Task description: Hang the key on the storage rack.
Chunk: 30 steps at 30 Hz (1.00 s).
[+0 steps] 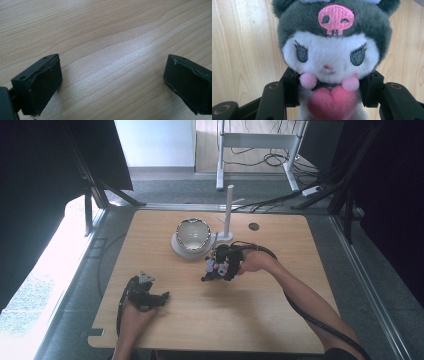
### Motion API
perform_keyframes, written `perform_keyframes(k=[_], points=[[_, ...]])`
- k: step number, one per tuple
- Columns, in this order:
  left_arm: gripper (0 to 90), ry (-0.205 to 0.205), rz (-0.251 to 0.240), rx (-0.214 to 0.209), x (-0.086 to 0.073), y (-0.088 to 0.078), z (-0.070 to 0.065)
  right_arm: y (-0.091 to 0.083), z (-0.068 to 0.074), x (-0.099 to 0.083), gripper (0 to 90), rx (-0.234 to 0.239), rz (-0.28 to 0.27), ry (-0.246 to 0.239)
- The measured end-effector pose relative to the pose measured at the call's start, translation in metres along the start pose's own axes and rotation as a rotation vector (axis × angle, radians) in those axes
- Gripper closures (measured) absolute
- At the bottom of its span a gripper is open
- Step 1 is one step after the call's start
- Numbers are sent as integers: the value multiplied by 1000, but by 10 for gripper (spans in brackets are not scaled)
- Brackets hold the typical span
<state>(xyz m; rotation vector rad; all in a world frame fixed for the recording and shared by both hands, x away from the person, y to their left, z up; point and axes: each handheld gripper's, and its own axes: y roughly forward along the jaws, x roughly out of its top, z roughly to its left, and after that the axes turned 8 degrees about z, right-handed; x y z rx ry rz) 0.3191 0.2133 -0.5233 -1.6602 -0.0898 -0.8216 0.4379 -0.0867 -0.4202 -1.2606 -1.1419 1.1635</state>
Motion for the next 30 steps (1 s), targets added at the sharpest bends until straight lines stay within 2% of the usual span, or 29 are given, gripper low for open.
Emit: perform_keyframes(k=[4, 9, 21, 30], points=[[19, -3, -2, 0, 0, 0, 0, -9, -5, -10, 449, 12, -18, 21], [19, -2, -2, 0, 0, 0, 0, -20, -11, -23, 449, 13, -14, 52], [19, -2, -1, -1, 0, 0, 0, -50, -30, -52, 449, -20, -30, 122], [19, -2, 2, -2, 0, 0, 0, -77, -49, -76, 449, -38, -49, 219]])
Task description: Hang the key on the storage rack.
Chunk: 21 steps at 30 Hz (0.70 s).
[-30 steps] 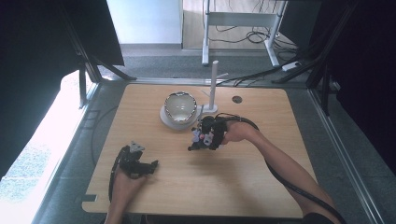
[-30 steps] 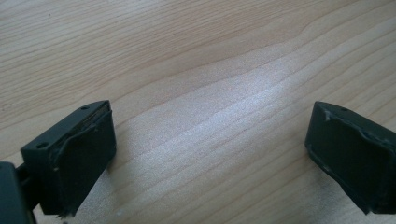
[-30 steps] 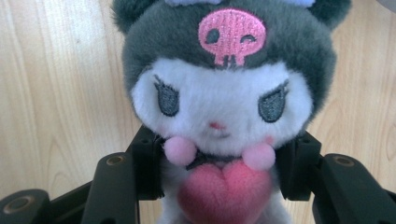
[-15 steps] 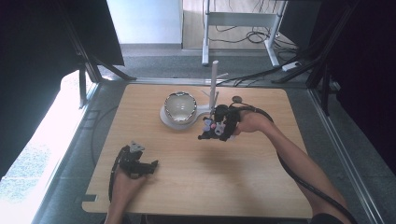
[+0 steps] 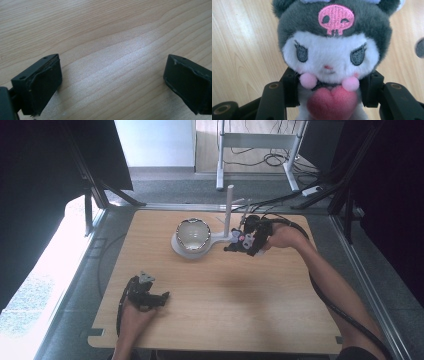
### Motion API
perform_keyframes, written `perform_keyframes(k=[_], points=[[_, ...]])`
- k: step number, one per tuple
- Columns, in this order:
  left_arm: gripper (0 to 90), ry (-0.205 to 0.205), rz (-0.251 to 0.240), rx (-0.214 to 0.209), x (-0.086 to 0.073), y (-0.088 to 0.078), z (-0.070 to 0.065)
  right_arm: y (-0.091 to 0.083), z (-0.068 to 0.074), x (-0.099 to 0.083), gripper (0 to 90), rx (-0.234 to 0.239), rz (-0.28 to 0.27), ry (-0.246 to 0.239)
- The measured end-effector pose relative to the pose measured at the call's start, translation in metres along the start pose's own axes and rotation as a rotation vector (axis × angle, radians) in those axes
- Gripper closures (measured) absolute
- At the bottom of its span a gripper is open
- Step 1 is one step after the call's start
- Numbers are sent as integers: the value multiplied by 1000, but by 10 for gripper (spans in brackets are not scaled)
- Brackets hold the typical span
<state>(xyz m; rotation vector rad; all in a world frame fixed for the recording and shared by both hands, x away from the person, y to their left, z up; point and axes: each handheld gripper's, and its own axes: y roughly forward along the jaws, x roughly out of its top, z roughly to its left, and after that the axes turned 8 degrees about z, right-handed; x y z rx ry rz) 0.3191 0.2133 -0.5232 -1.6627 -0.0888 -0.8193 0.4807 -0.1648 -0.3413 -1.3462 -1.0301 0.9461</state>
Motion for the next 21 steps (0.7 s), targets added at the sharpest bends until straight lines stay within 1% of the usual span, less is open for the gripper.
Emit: perform_keyframes(k=[3, 4, 5, 6, 8, 9, 10, 16, 21], points=[[19, 0, 0, 0, 0, 0, 0, -7, -9, -5, 449, -7, -4, 34], [19, 0, 0, 0, 0, 0, 0, -11, -14, -8, 449, -7, -5, 58], [19, 0, 0, 0, 0, 0, 0, -12, -16, -9, 449, -8, -9, 61], [19, 0, 0, 0, 0, 0, 0, -14, -19, -10, 449, -10, -10, 75], [19, 0, 0, 0, 0, 0, 0, -19, -25, -13, 449, -22, -16, 103], [19, 0, 0, 0, 0, 0, 0, -23, -32, -16, 449, -22, -25, 135], [19, 0, 0, 0, 0, 0, 0, -23, -32, -16, 449, -22, -25, 135], [19, 0, 0, 0, 0, 0, 0, -34, -51, -21, 449, -42, -37, 215], [19, 0, 0, 0, 0, 0, 0, -43, -64, -22, 450, -57, -54, 266]])
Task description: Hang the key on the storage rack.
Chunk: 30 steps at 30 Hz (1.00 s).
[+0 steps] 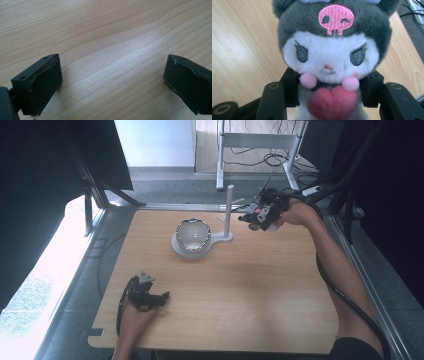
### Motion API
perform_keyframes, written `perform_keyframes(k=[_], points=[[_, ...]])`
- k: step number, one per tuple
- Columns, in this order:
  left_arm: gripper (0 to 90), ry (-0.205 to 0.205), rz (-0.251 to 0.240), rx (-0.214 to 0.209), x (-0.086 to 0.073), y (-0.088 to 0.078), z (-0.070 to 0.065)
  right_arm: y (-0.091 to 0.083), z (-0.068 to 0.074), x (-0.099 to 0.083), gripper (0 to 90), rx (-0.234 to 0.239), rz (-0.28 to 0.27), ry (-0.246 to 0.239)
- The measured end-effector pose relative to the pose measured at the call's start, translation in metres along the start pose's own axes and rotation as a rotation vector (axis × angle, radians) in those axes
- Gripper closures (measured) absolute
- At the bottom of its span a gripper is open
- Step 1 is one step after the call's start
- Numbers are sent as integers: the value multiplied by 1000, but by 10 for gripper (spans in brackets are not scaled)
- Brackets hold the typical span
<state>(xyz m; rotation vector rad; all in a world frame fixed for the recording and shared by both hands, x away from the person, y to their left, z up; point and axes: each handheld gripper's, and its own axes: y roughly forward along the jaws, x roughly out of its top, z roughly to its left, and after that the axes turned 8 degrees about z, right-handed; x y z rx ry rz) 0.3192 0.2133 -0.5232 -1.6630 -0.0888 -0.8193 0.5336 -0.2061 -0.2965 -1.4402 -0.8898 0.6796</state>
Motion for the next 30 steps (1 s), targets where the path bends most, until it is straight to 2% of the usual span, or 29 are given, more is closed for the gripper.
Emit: perform_keyframes(k=[8, 10, 20, 24, 30], points=[[19, 3, 3, 1, 0, 0, 0, -10, -14, 10, 450, -13, -35, 48], [19, 0, 2, -1, 0, 0, 0, -12, -17, 14, 450, -15, -35, 47], [19, 0, 3, -2, 0, 0, 0, -20, -26, 29, 450, -48, -61, 91], [19, 0, 3, -2, 0, 0, 0, -22, -26, 35, 450, -52, -67, 94], [18, 1, 3, -2, 0, 0, 0, -23, -17, 43, 450, -46, -80, 63]])
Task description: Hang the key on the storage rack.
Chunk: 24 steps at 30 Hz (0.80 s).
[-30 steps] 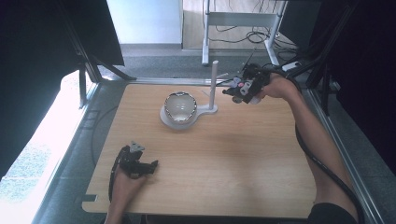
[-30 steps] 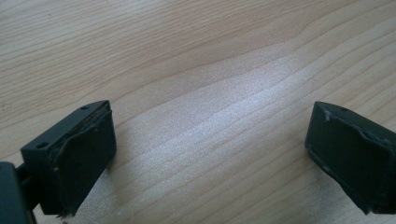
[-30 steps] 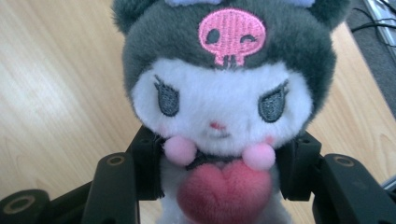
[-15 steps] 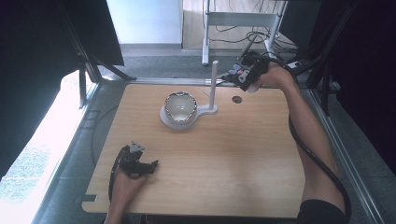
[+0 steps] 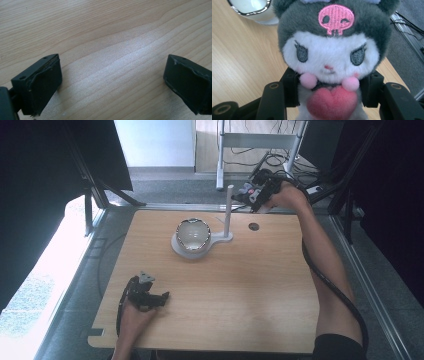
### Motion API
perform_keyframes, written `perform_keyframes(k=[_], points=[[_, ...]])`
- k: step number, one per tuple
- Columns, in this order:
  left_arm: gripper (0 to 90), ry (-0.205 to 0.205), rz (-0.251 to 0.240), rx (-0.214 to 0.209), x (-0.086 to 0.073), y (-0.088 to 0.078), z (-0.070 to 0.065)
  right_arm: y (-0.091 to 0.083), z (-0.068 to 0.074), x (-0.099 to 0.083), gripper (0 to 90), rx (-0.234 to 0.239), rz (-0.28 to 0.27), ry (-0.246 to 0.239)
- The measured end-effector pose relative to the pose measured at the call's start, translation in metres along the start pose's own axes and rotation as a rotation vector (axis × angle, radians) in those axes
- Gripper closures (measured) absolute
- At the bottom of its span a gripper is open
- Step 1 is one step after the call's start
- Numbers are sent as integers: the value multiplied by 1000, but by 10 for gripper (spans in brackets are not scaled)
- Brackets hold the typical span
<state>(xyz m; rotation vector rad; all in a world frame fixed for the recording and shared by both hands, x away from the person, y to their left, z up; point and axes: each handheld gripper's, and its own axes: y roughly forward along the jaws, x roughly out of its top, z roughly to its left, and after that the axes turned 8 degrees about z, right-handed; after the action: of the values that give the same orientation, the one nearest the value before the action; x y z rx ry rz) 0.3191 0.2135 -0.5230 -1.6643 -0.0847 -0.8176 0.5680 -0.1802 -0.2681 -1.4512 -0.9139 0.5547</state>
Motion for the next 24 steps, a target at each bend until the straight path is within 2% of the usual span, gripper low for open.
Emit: perform_keyframes(k=[5, 11, 17, 24], points=[[19, 0, 0, 0, 0, 0, 0, 6, 11, 4, 449, 24, 8, -34], [18, 3, -1, 3, 0, 0, 0, 23, 22, 7, 449, 54, 27, -62], [19, 0, -3, 3, 0, 0, 0, 43, 27, 7, 446, 85, 47, -71], [19, -1, -7, 3, 0, 0, 0, 64, 31, 7, 443, 89, 74, -74]])
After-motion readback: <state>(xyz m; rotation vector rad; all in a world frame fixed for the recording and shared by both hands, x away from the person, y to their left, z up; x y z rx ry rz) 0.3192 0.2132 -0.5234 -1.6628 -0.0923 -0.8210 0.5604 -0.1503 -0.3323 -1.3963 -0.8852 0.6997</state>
